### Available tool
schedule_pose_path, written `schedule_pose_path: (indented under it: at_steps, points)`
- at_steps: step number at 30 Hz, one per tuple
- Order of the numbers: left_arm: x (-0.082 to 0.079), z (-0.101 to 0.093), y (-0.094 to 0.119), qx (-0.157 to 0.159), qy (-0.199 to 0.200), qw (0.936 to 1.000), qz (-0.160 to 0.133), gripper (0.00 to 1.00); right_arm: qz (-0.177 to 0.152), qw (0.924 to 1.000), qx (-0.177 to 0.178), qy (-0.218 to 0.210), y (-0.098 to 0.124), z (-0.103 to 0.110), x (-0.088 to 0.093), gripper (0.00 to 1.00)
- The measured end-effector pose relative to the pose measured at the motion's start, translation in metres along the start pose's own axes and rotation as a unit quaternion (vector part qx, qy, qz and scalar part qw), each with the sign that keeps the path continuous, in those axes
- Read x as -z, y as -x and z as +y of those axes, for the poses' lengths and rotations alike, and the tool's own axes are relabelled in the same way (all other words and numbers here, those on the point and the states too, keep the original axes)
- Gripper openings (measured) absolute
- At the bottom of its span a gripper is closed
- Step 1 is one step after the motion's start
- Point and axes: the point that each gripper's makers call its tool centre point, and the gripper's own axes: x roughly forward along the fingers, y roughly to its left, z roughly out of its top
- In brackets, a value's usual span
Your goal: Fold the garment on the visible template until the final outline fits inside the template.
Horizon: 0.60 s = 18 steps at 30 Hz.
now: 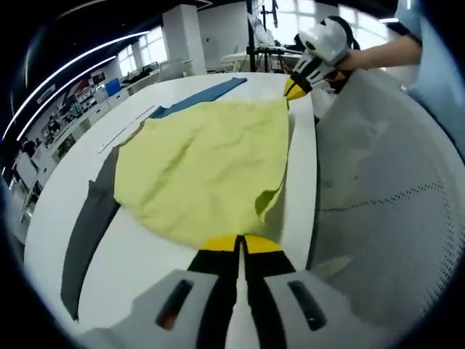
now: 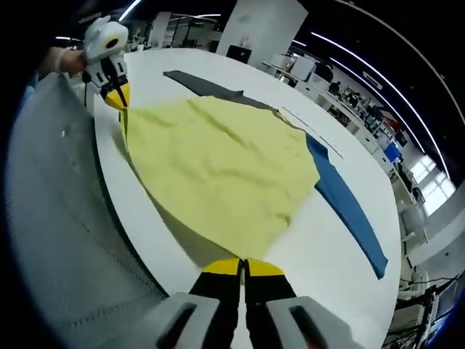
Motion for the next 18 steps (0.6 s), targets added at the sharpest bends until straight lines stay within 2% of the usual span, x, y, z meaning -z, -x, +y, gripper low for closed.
schedule_pose_path:
  at_steps: [1, 3, 7, 11, 15, 18]
  points:
    - [0.001, 0.000, -0.001, 0.006, 0.018, 0.9998, 0.000, 0.00, 0.002, 1.0000, -0.002, -0.005, -0.002, 0.001, 0.002, 0.00]
    - [0.005, 0.002, -0.002, 0.006, 0.025, 0.9997, 0.007, 0.00, 0.004, 0.9999, -0.007, -0.014, -0.005, 0.002, 0.006, 0.00]
    - [0.007, 0.000, -0.003, 0.009, 0.030, 0.9994, 0.013, 0.00, 0.013, 0.9992, -0.026, -0.026, -0.008, 0.006, 0.012, 0.00]
    - [0.008, -0.001, -0.004, 0.011, 0.030, 0.9994, 0.015, 0.00, 0.015, 0.9990, -0.030, -0.031, -0.012, 0.006, 0.014, 0.00]
    - [0.010, 0.000, -0.003, 0.011, 0.040, 0.9990, 0.015, 0.00, 0.007, 0.9976, -0.034, -0.060, -0.012, 0.007, 0.015, 0.00]
    - [0.009, 0.000, -0.002, 0.010, 0.050, 0.9987, 0.009, 0.00, -0.019, 0.9939, -0.034, -0.103, -0.006, 0.005, 0.009, 0.00]
